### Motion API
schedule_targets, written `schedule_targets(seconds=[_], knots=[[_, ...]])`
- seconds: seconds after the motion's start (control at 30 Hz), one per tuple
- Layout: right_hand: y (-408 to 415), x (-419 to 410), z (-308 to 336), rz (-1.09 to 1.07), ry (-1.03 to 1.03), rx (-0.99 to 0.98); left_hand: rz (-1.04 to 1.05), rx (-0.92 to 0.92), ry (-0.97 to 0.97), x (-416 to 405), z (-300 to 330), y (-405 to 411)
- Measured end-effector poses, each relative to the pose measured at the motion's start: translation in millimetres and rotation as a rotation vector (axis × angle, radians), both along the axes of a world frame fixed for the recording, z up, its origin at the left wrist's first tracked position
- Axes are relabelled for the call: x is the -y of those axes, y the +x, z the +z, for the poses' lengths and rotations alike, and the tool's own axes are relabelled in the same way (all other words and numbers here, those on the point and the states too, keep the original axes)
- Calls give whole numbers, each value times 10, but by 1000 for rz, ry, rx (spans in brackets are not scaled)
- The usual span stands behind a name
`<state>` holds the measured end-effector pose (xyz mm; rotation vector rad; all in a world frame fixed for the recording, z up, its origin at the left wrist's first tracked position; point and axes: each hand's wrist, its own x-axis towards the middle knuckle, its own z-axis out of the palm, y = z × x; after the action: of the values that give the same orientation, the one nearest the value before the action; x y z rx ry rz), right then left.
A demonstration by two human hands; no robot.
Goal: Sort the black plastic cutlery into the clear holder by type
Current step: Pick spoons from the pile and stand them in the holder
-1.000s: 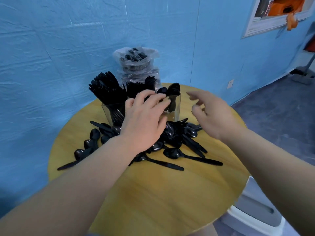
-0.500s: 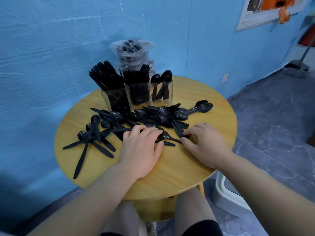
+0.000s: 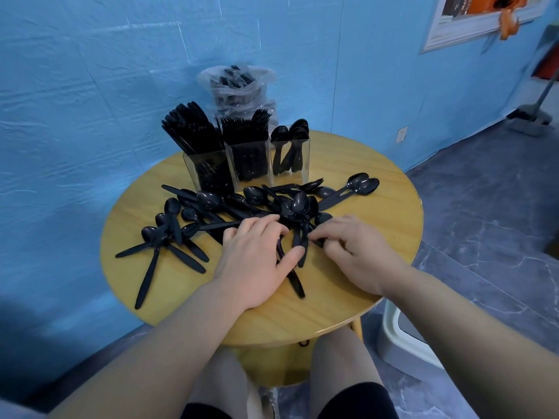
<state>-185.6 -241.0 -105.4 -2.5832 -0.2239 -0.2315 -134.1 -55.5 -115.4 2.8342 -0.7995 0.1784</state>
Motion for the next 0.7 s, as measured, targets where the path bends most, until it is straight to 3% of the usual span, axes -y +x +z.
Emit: schedule_targets(seconds=[0.13, 0.2, 0.7], knots=[[166, 66, -48, -307, 113, 138, -34, -28, 62, 20, 13, 6], [252, 89, -77, -400, 128, 116, -38, -18, 67, 14, 4, 13], [242, 74, -80, -398, 102, -8, 89, -1, -170, -23, -15, 49]])
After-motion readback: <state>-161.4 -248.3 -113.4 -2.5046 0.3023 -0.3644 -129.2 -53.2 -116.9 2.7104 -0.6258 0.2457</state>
